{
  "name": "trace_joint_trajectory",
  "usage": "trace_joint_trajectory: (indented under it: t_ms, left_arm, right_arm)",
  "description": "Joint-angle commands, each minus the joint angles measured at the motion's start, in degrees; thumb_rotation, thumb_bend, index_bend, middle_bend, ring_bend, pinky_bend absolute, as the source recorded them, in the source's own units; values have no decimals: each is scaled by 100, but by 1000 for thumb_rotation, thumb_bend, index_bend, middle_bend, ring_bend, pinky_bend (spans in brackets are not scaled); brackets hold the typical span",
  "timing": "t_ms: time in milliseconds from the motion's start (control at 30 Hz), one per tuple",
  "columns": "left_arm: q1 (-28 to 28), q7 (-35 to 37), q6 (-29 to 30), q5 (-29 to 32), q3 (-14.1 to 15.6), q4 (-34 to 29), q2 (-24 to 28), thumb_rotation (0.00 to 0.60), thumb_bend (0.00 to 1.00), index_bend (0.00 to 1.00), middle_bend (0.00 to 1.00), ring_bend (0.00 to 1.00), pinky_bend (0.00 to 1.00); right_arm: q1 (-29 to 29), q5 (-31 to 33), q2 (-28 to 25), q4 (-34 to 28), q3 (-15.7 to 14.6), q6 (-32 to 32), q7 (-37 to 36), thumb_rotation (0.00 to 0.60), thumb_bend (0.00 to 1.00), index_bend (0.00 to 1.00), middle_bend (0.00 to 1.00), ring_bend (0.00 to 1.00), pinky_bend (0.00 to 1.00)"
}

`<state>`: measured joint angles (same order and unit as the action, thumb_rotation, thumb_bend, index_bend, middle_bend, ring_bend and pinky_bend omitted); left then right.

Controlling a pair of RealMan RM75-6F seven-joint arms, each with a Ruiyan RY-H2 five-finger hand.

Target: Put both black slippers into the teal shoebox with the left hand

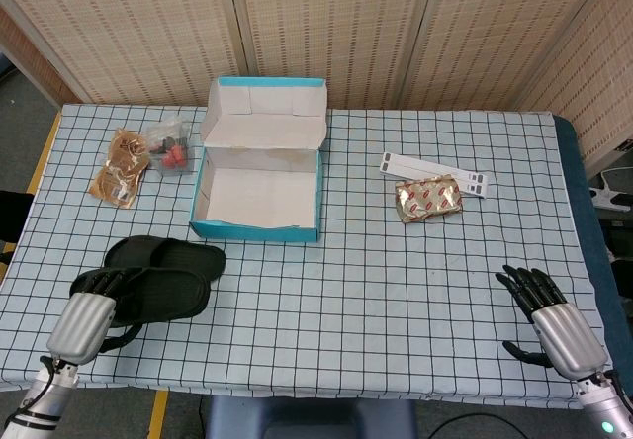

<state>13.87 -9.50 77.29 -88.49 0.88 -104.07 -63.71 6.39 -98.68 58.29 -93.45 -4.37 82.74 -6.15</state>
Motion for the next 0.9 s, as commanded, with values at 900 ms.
trace_joint_trajectory:
  t_ms: [900]
  left_arm:
    - [4542,641,-3927,4740,-2556,1660,-885,600,543,595,649,585,556]
  right_arm:
    - [119,520,78,39,144,-403,185,600,72,0,0,0,0]
